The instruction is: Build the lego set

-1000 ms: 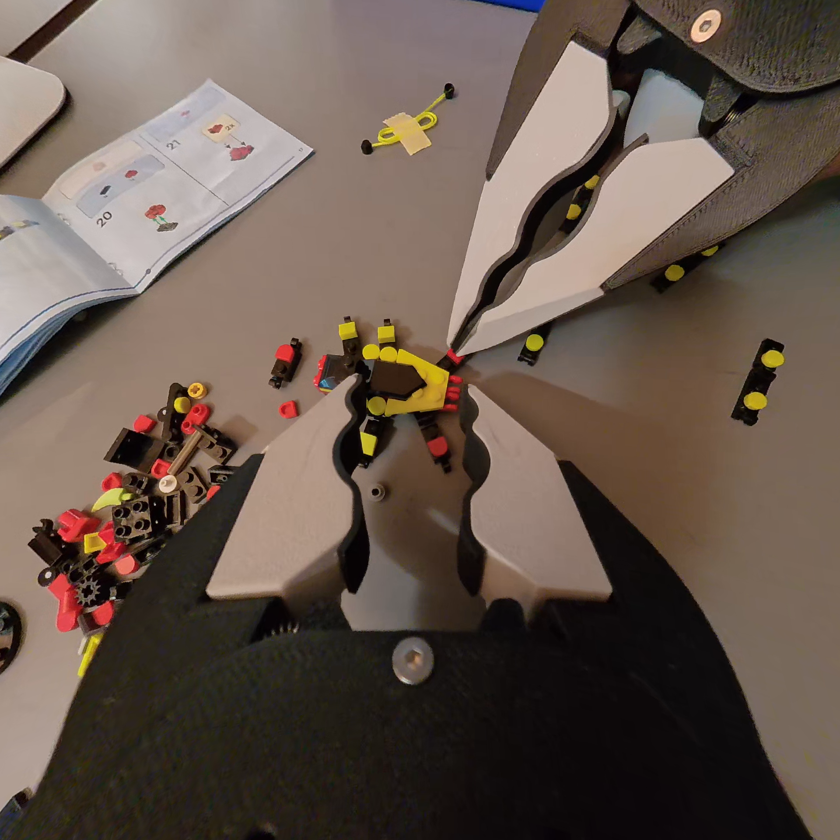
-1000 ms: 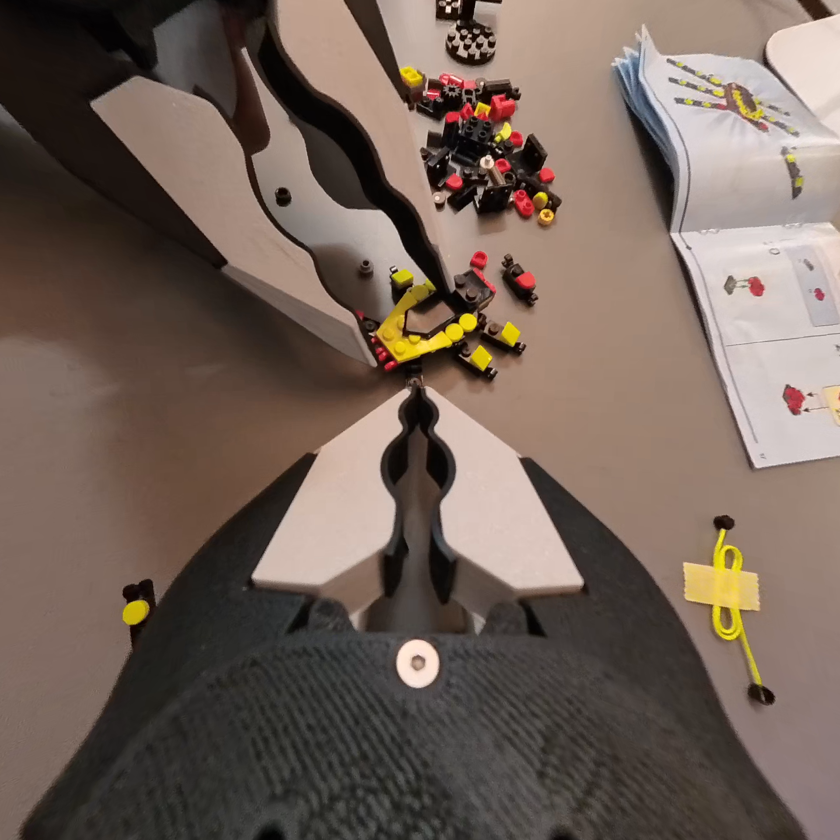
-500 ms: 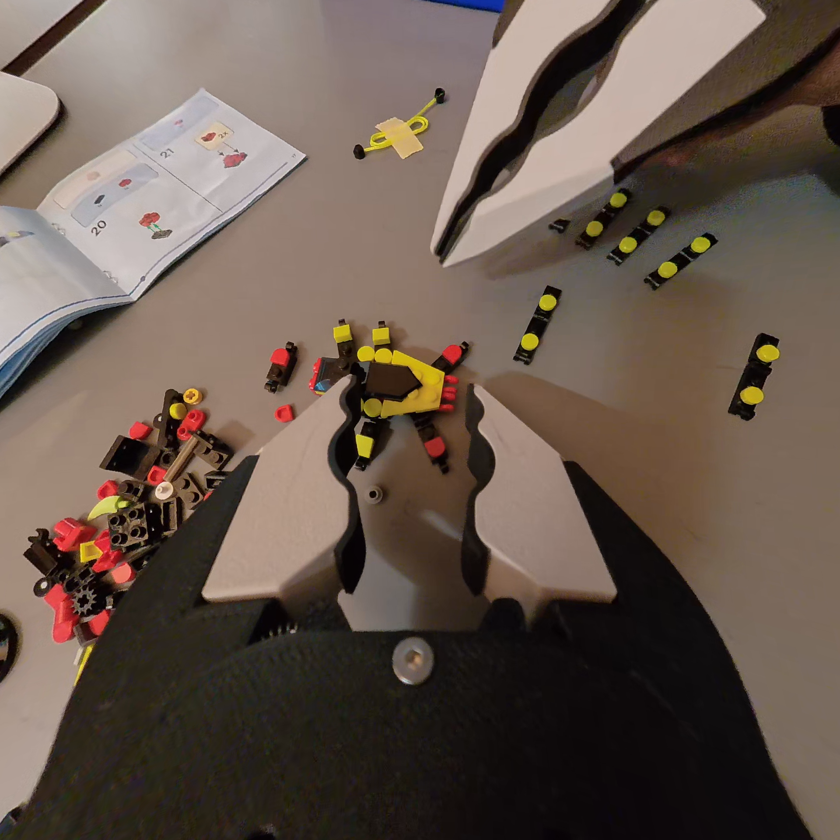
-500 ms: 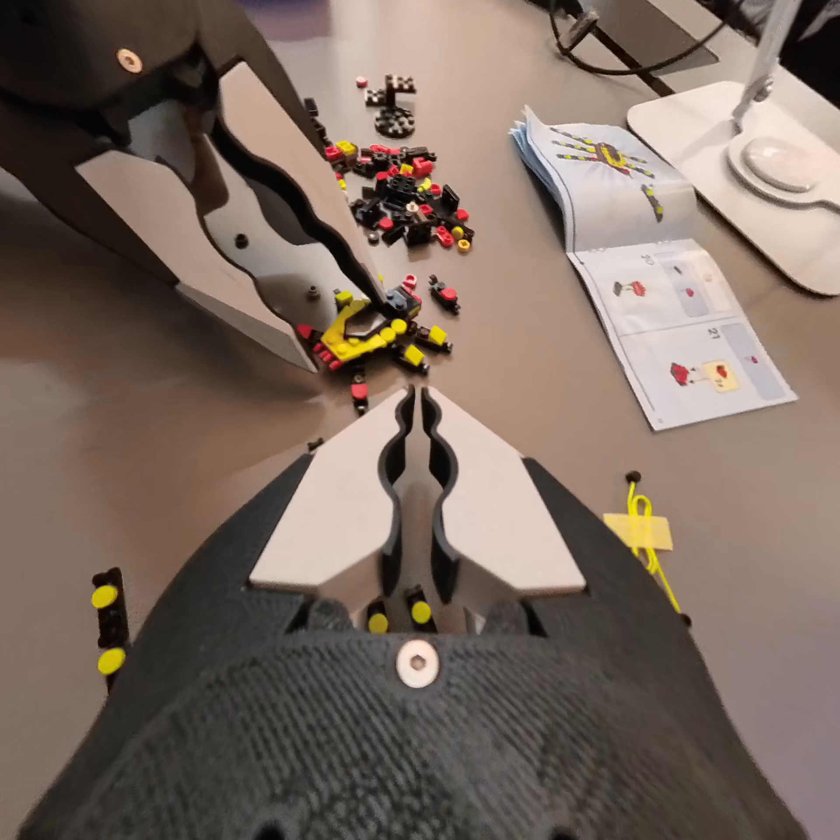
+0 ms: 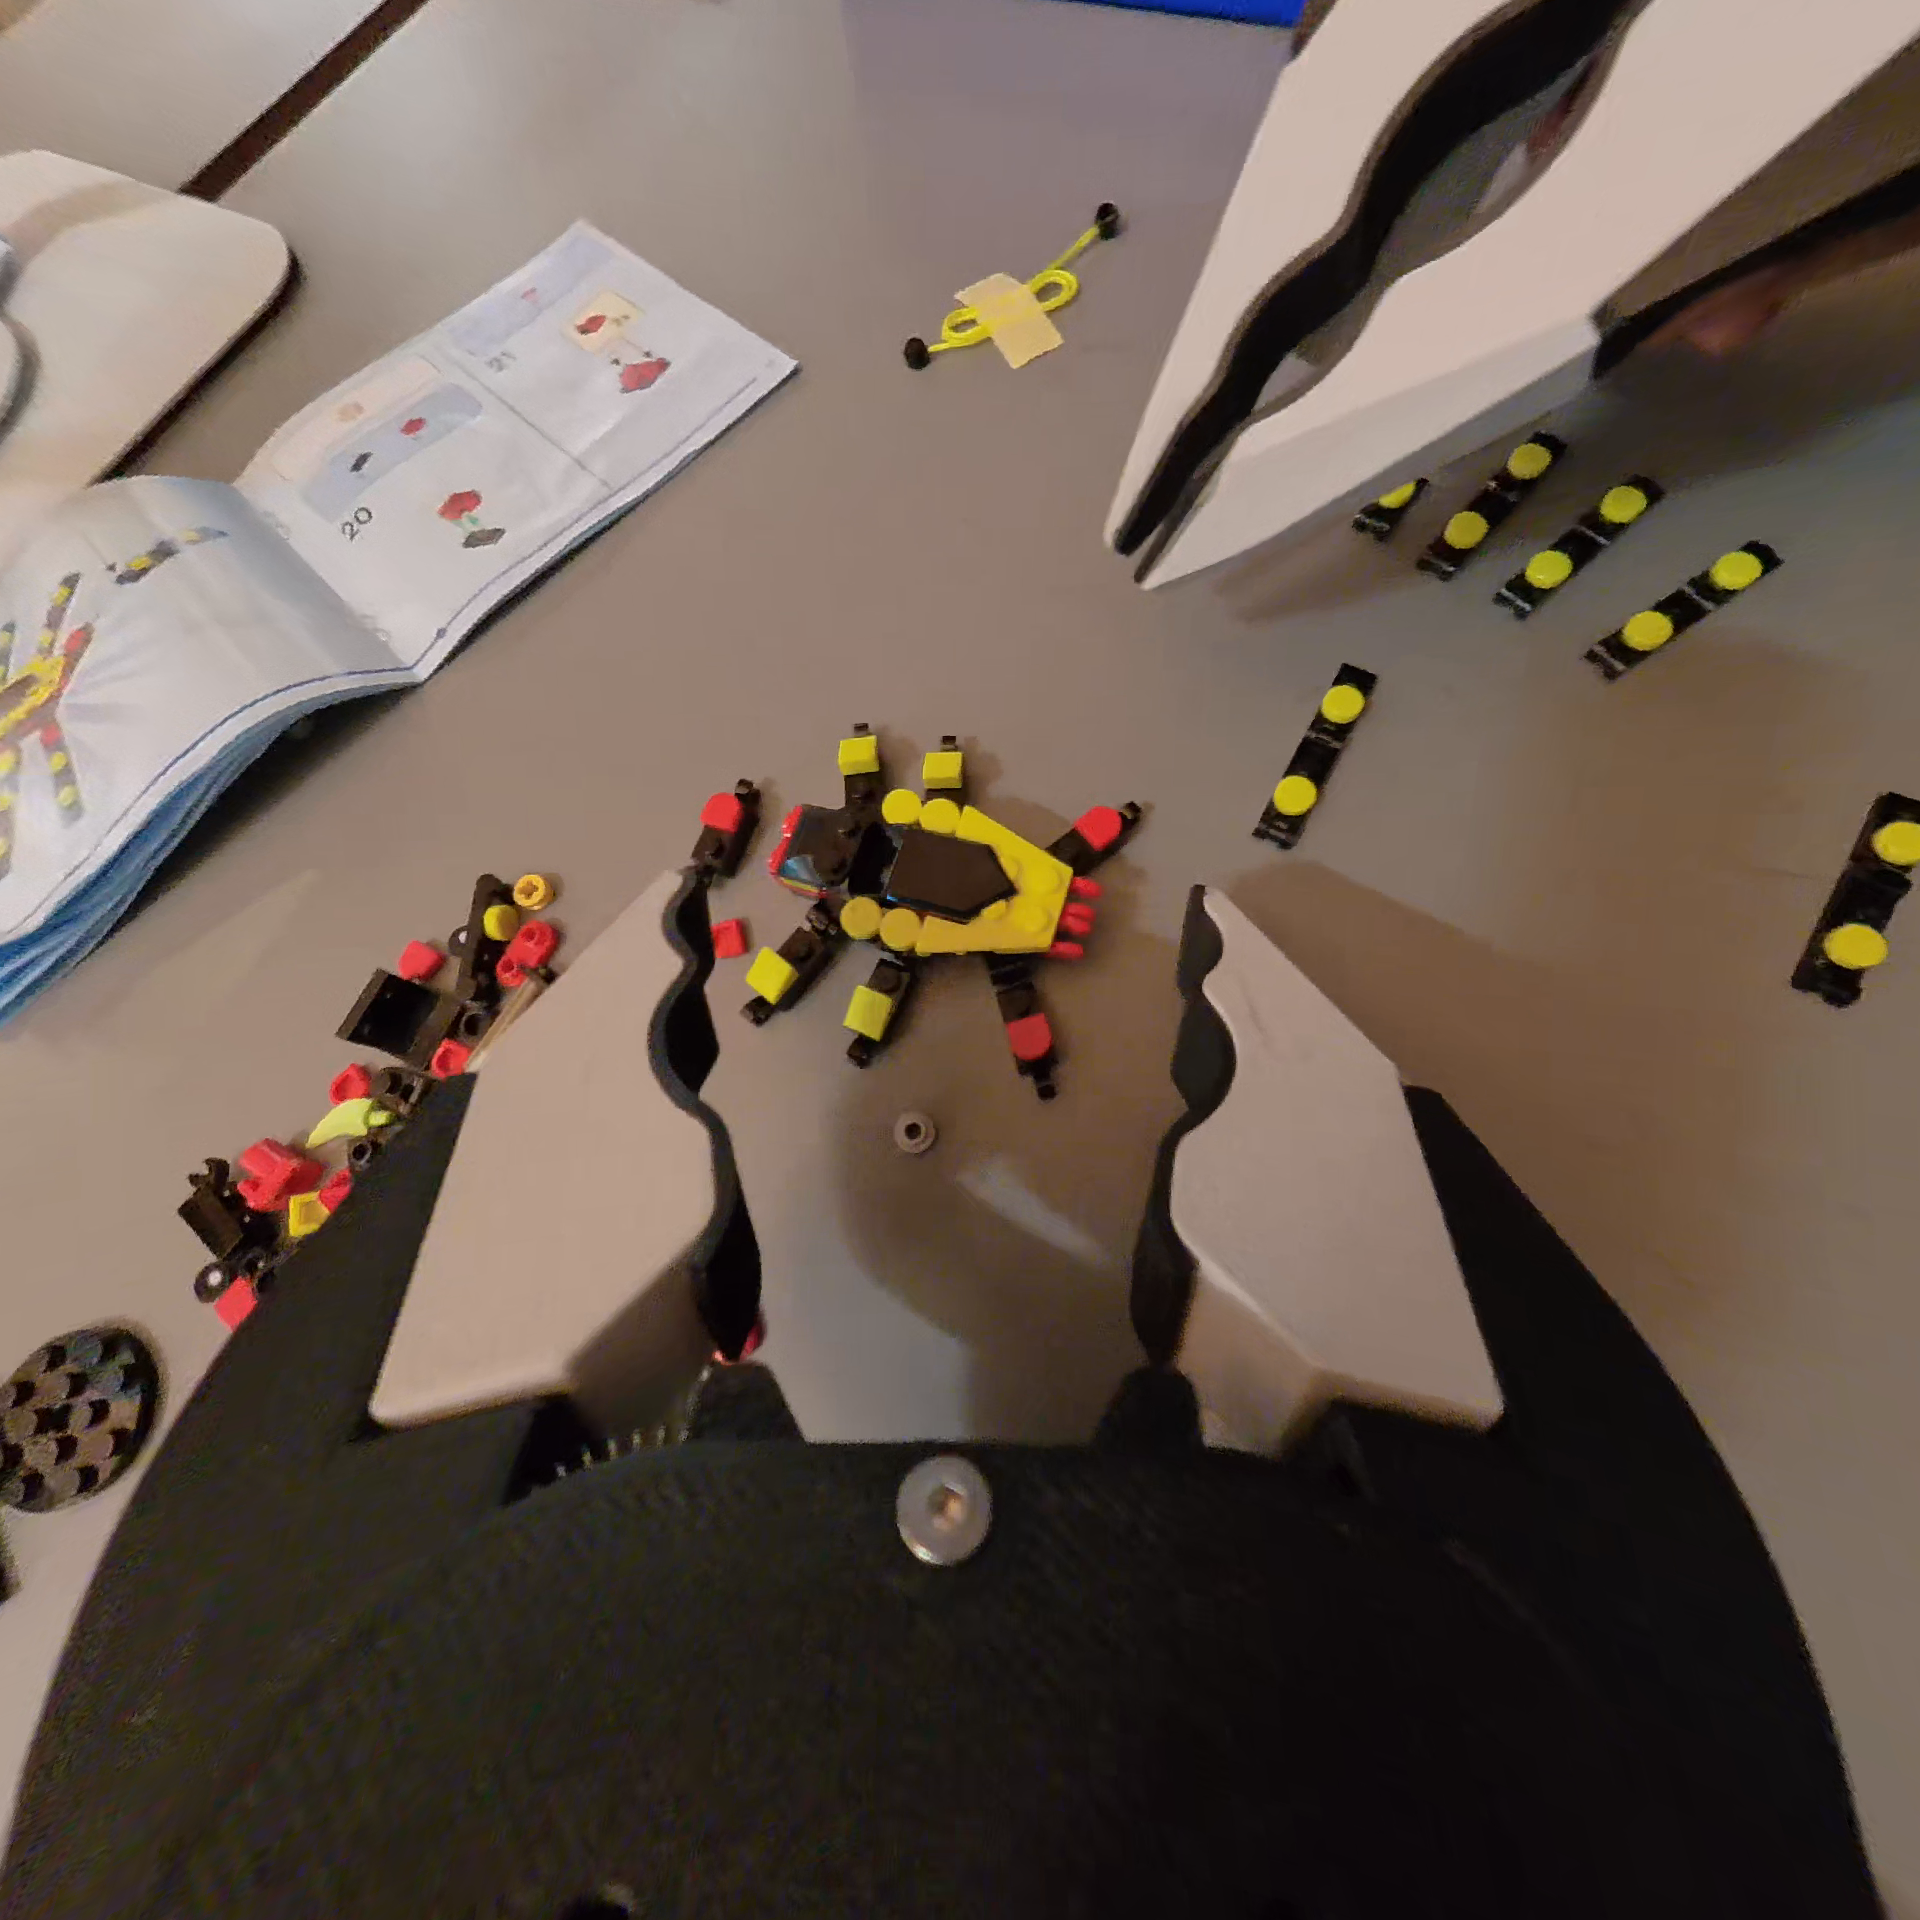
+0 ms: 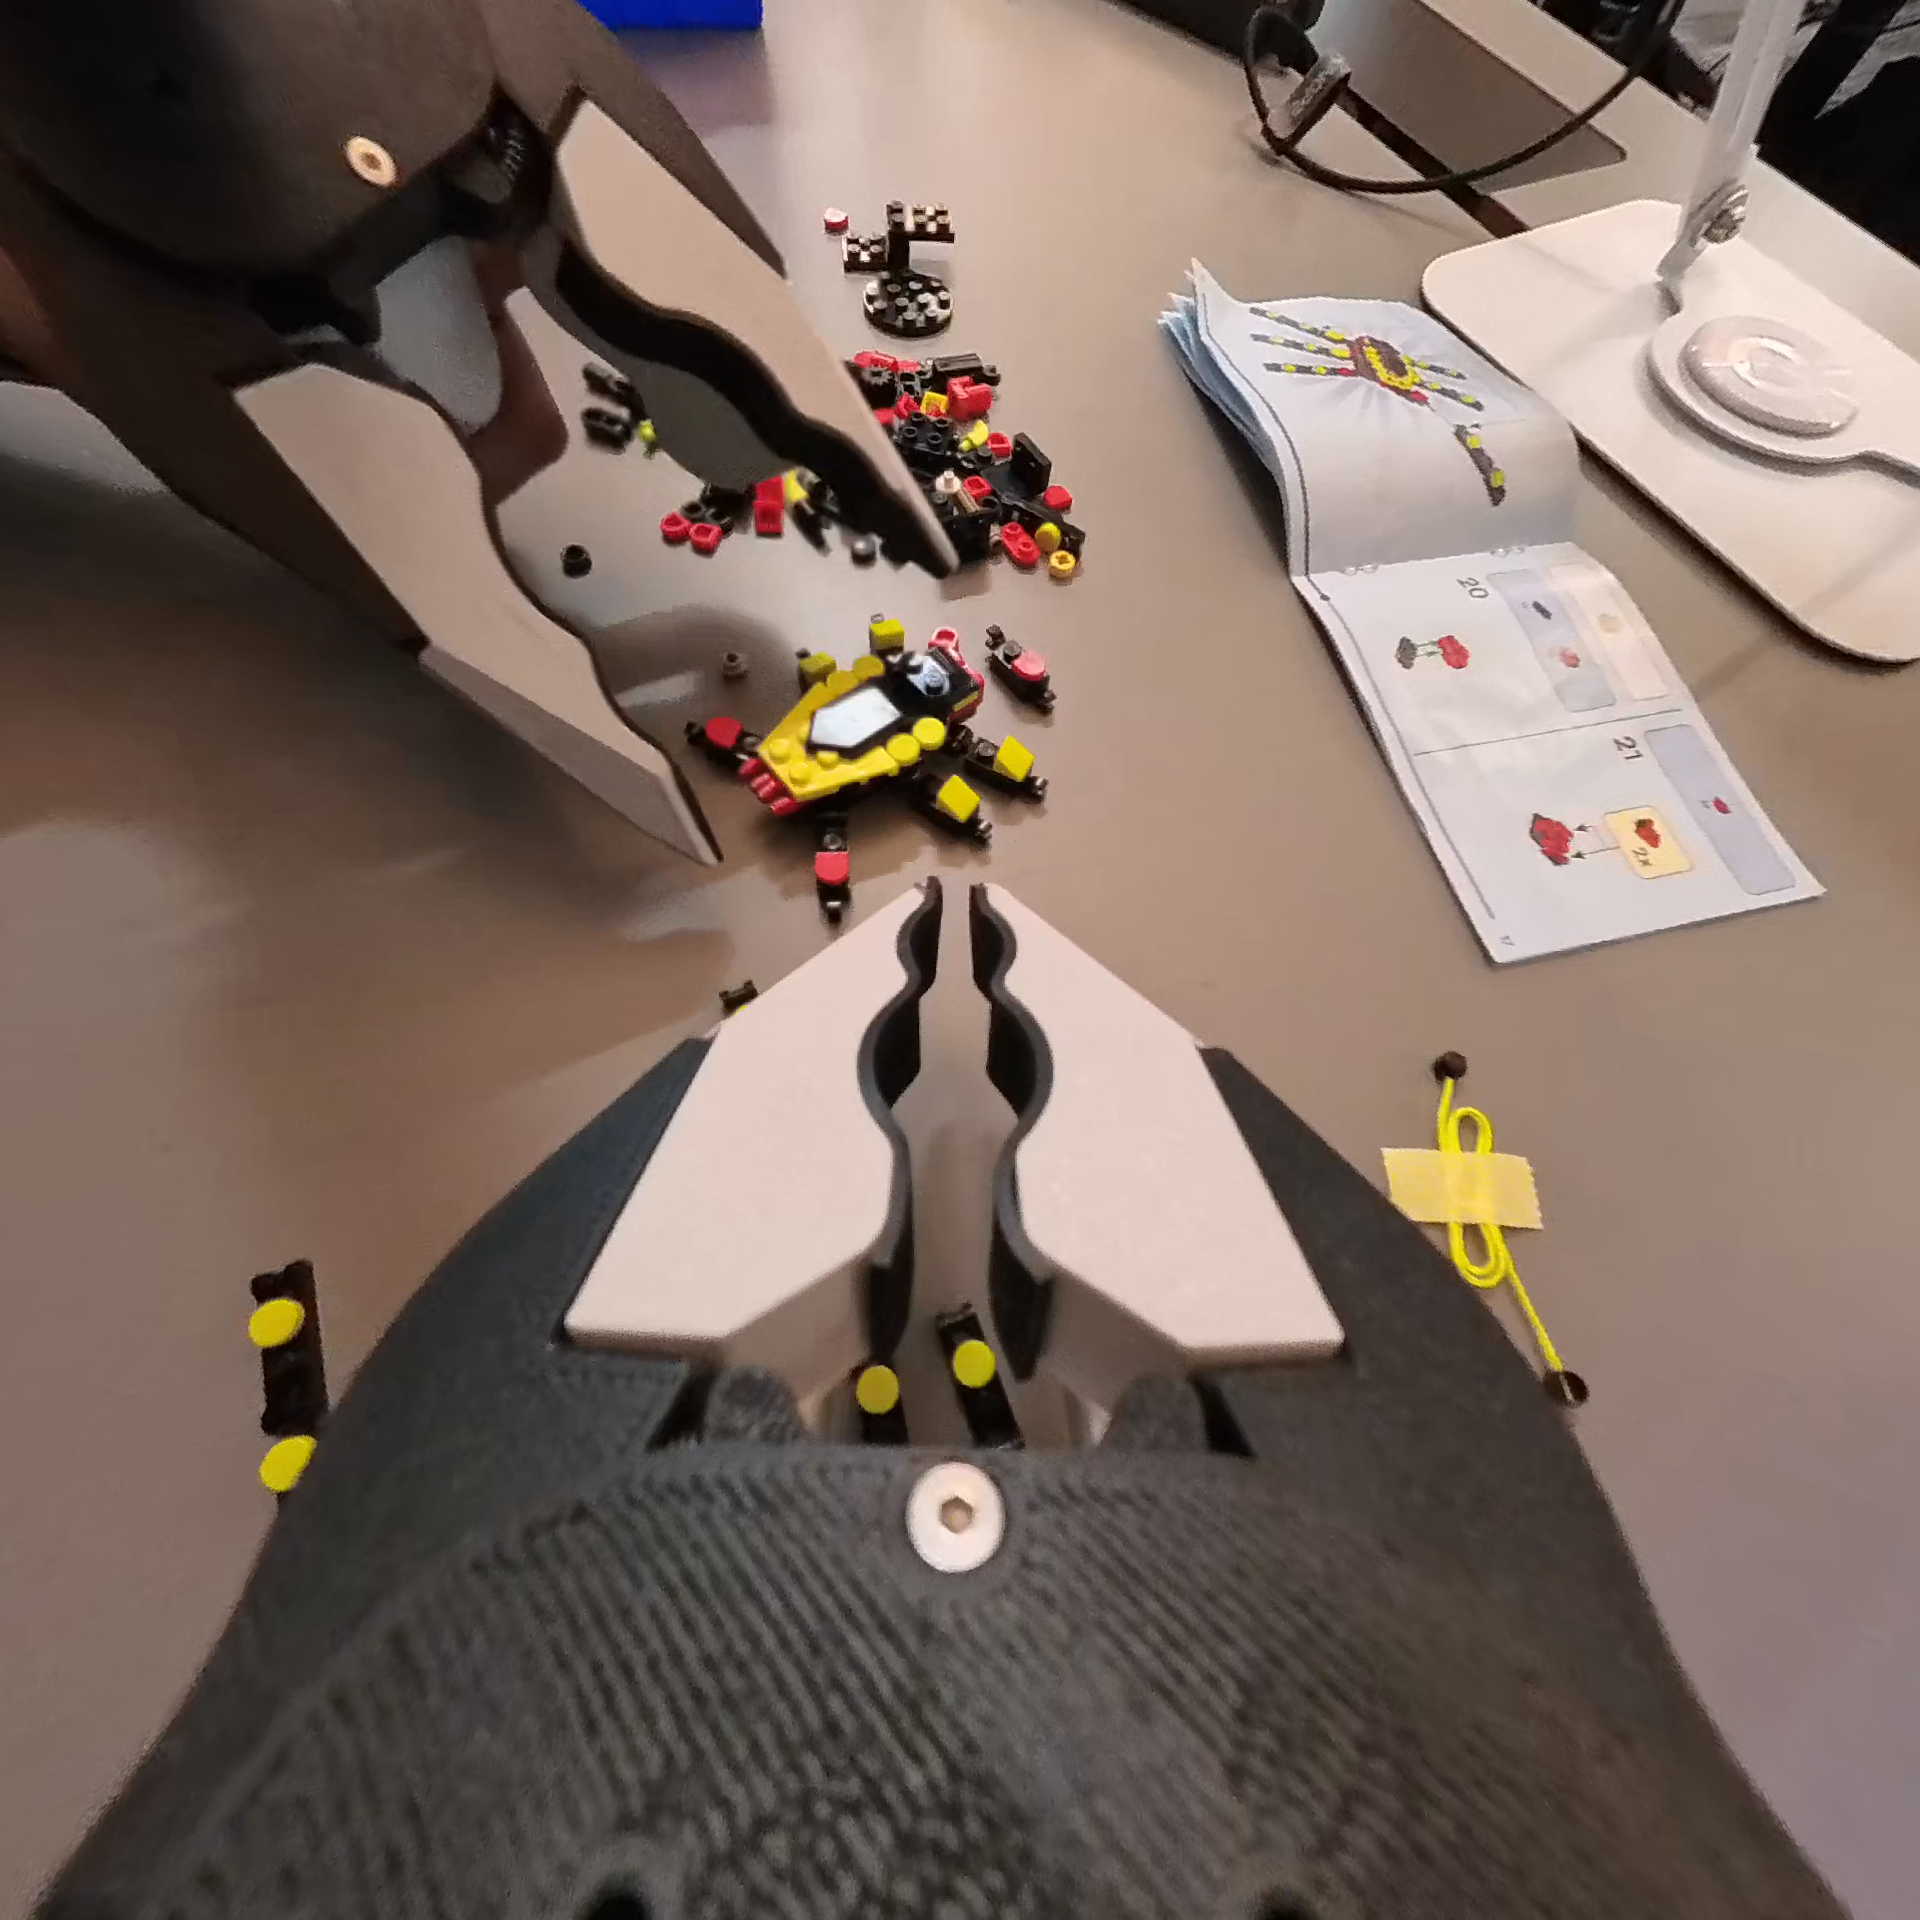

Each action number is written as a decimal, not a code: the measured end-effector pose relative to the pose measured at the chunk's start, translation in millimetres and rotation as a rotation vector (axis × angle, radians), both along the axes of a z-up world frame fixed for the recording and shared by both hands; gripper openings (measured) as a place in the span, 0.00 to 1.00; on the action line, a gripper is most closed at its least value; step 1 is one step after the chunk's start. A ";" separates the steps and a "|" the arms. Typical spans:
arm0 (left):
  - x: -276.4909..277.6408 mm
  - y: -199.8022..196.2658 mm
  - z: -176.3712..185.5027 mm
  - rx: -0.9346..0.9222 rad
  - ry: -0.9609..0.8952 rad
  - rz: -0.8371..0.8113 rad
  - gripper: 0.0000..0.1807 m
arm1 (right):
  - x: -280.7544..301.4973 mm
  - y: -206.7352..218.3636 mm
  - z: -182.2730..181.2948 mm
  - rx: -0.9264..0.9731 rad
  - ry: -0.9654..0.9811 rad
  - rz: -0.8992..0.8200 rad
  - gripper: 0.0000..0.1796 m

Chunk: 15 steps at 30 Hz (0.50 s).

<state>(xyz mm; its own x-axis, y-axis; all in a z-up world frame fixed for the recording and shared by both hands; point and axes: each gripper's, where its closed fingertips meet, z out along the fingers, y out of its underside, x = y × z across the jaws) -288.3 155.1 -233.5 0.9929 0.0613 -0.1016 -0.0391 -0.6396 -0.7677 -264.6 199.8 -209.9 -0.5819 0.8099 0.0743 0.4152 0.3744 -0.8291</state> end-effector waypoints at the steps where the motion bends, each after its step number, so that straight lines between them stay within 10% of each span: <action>1: -1.0 0.0 -2.1 -0.007 -0.008 0.006 0.50 | 0.3 -0.8 0.0 0.002 0.000 0.003 0.02; 15: 1.2 7.7 -15.1 -0.061 -0.023 -0.036 0.46 | 15.9 -6.7 -14.0 0.056 -0.054 0.050 0.04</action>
<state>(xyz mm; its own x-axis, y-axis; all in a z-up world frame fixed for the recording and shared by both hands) -287.1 162.8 -248.5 0.9965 0.0197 -0.0813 -0.0459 -0.6836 -0.7284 -248.8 193.1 -223.9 -0.6261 0.7749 0.0860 0.4380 0.4409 -0.7834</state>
